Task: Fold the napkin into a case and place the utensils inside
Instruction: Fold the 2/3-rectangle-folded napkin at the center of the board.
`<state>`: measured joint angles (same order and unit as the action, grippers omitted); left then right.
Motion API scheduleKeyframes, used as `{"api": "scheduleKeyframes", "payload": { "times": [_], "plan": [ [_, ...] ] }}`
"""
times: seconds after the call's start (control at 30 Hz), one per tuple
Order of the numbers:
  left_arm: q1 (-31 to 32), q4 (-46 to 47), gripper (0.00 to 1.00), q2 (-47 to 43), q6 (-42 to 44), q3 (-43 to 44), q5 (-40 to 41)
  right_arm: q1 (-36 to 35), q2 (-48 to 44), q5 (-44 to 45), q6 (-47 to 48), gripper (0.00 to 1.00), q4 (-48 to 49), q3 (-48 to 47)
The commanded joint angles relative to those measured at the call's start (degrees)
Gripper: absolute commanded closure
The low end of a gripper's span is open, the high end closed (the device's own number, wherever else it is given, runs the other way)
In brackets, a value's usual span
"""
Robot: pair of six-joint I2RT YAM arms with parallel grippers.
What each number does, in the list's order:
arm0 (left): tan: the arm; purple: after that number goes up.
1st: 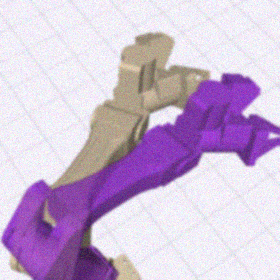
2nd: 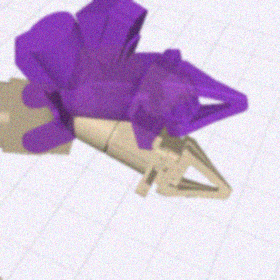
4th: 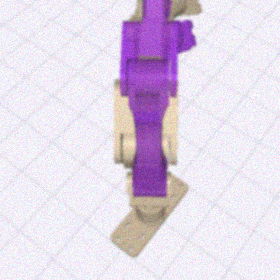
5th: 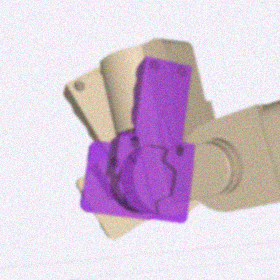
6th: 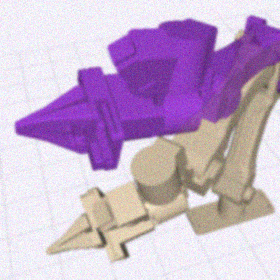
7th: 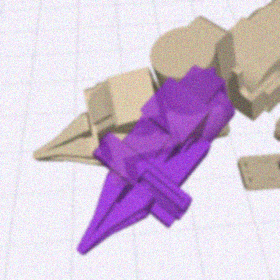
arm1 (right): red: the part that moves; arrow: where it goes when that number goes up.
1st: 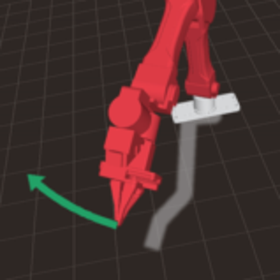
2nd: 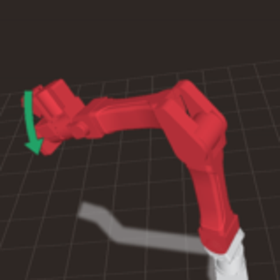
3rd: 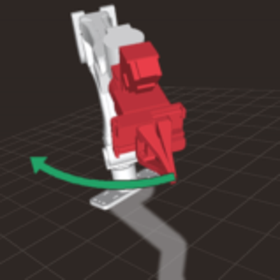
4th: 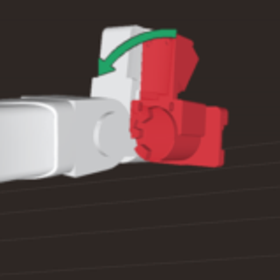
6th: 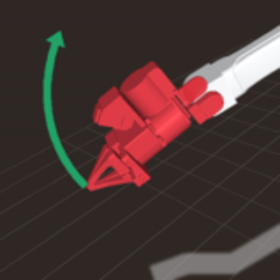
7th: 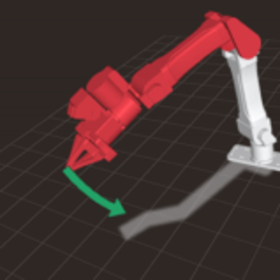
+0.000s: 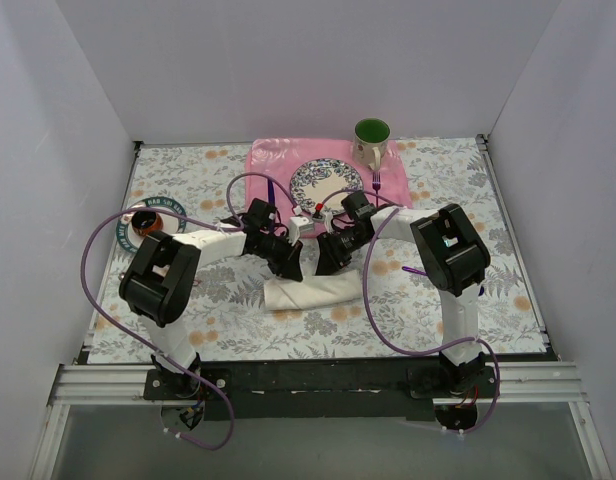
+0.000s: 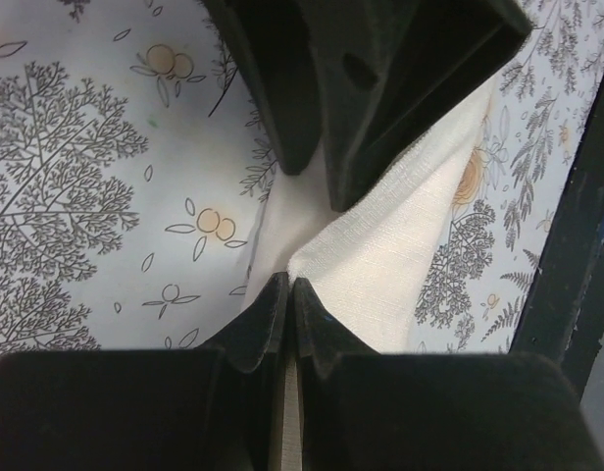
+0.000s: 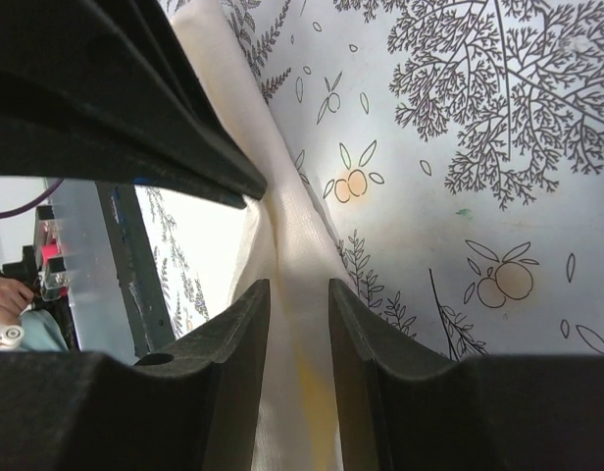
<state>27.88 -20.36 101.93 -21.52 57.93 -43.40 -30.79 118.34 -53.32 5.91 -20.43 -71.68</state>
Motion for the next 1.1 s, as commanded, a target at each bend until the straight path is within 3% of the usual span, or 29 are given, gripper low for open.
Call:
{"api": "scheduleKeyframes", "payload": {
  "times": [0.0,0.33,0.47,0.77,1.07],
  "plan": [
    [-1.0,2.4,1.00,0.0,0.4,-1.0,2.1,-0.5,1.5,5.3,2.5,0.60,-3.8,0.0],
    [-1.0,3.3,1.00,1.4,1.0,-2.1,3.8,1.4,-0.6,4.6,3.1,0.60,-7.0,-5.3],
    [-1.0,2.7,1.00,2.3,2.0,-1.3,3.7,2.7,-7.4,0.2,3.4,0.58,-8.1,-6.2],
    [-1.2,2.2,1.00,4.2,2.0,-0.3,3.4,1.9,-18.0,-5.6,0.2,0.53,-6.4,4.5],
    [-1.7,1.7,1.00,5.4,1.6,0.7,2.7,-1.0,-15.0,-6.7,-8.1,0.53,4.5,11.9]
  ]
}}
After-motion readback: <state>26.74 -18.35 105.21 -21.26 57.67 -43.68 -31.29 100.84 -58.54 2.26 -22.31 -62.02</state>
